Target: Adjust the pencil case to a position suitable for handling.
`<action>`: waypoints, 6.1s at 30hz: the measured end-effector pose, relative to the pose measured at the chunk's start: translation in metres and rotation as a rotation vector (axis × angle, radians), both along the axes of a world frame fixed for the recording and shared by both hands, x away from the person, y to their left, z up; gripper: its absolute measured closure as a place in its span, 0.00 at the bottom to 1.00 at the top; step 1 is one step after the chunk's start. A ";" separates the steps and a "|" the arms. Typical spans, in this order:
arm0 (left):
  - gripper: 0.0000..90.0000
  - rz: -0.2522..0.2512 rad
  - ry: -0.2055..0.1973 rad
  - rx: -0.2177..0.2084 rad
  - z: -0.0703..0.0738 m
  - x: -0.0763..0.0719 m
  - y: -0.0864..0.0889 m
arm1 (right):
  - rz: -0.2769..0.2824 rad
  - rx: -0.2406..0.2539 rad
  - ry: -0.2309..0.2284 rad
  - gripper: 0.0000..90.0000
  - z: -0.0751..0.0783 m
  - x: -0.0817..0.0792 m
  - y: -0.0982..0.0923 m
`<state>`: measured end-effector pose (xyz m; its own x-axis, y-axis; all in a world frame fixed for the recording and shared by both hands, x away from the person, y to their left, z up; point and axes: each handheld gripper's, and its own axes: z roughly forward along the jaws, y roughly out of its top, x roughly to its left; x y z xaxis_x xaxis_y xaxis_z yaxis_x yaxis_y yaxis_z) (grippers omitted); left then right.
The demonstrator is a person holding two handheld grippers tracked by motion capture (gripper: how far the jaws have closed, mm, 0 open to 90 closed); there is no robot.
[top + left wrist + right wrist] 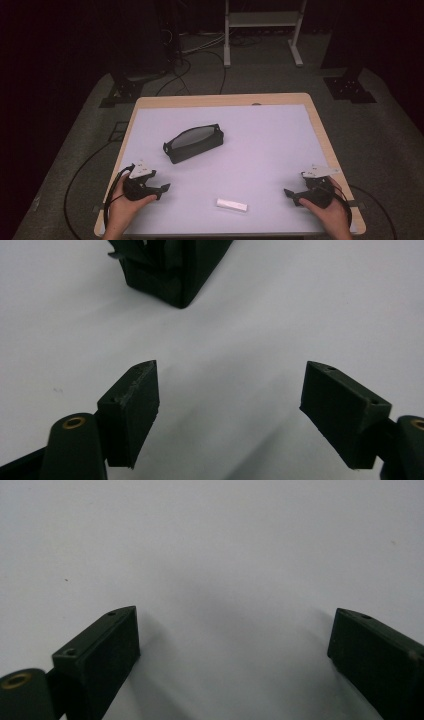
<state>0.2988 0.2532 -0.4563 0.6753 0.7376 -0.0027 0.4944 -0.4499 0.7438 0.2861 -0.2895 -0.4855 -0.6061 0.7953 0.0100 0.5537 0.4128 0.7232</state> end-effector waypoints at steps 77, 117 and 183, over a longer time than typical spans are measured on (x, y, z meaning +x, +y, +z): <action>0.60 -0.119 -0.084 -0.006 0.069 0.103 -0.049 | 0.000 0.001 0.000 0.06 0.000 0.000 0.000; 0.71 -0.143 -0.046 0.086 0.050 0.167 -0.081 | 0.000 0.002 0.000 0.06 0.000 0.000 0.000; 0.98 -0.474 -0.015 -0.016 0.080 0.116 -0.116 | 0.000 0.001 -0.002 0.06 0.000 0.000 0.000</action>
<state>0.4152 0.1371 -0.3762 0.9375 0.3479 0.0010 0.2263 -0.6120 0.7578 0.2860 -0.2897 -0.4856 -0.6061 0.7953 0.0099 0.5526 0.4121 0.7245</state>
